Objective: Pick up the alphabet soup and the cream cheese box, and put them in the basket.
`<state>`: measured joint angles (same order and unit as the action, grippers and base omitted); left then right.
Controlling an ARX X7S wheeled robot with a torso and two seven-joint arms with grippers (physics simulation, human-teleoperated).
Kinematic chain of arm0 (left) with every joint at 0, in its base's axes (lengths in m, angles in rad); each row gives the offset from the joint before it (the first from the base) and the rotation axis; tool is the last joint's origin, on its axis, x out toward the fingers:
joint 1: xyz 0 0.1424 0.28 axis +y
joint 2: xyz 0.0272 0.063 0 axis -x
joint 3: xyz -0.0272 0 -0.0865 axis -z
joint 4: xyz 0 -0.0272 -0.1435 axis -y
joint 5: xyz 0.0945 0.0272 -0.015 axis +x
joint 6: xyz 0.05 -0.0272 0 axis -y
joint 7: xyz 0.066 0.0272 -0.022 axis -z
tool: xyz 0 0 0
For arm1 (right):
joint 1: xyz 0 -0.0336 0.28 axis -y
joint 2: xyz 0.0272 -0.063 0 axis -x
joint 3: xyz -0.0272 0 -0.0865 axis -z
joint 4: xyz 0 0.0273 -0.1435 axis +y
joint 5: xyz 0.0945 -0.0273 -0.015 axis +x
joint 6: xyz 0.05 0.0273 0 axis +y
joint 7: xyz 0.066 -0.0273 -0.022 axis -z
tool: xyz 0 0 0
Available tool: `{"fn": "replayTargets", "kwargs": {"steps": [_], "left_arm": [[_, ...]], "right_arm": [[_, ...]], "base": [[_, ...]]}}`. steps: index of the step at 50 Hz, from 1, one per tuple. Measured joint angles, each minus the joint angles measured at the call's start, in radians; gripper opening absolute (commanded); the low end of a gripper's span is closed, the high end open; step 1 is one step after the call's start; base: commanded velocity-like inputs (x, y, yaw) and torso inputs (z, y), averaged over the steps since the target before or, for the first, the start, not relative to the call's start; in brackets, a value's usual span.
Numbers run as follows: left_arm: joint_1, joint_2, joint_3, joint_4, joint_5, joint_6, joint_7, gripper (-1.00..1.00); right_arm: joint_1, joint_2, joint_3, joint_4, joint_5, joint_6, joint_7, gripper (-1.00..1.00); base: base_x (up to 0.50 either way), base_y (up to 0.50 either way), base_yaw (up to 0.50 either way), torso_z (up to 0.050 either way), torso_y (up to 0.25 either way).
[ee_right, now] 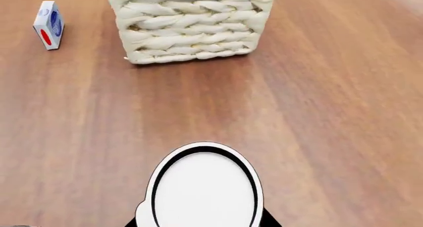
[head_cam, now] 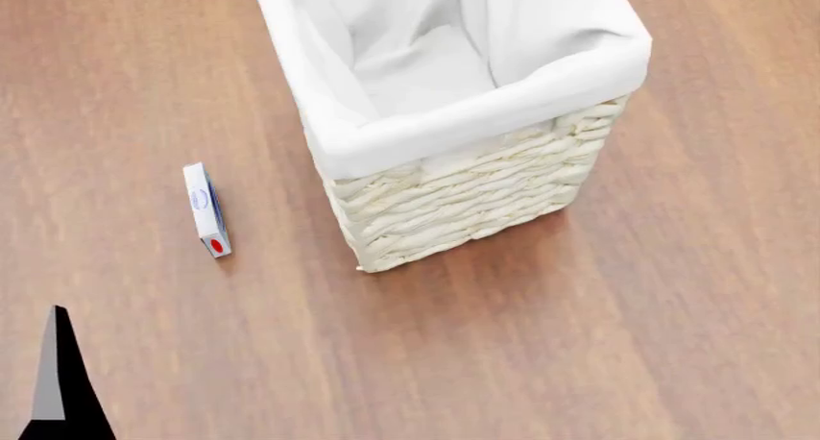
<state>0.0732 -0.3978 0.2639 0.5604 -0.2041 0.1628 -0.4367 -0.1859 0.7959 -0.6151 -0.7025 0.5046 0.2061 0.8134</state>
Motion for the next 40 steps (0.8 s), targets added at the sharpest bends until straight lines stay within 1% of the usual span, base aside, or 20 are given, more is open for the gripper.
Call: {"fn": "replayTargets", "kwargs": {"steps": [7,22,28,35,40], "left_arm": [[-0.001,-0.001,0.002,-0.004,0.004,0.002,-0.001,1.00],[-0.006,-0.003,0.005,-0.009,0.006,0.003,-0.004,1.00],[-0.008,-0.005,0.004,-0.002,0.002,-0.002,-0.007,1.00],[-0.014,-0.010,0.005,0.011,-0.001,-0.012,-0.007,1.00],[-0.018,-0.012,0.008,0.019,0.001,-0.018,-0.007,1.00]], "right_arm": [[0.008,0.018,0.001,-0.057,-0.063,0.007,0.033,-1.00],[-0.009,0.061,0.033,-0.165,-0.264,-0.088,0.111,-1.00],[0.011,0.081,0.059,-0.212,-0.314,-0.083,0.125,-1.00],[0.089,0.108,0.096,-0.265,-0.329,-0.027,0.124,-1.00],[0.238,0.164,0.066,-0.290,-0.282,0.003,0.156,-1.00]], "base": [[0.00,0.00,0.00,0.000,0.000],[0.00,0.00,0.00,0.000,0.000],[0.00,0.00,0.00,0.000,0.000],[0.00,0.00,0.00,0.000,0.000],[0.00,0.00,0.00,0.000,0.000]]}}
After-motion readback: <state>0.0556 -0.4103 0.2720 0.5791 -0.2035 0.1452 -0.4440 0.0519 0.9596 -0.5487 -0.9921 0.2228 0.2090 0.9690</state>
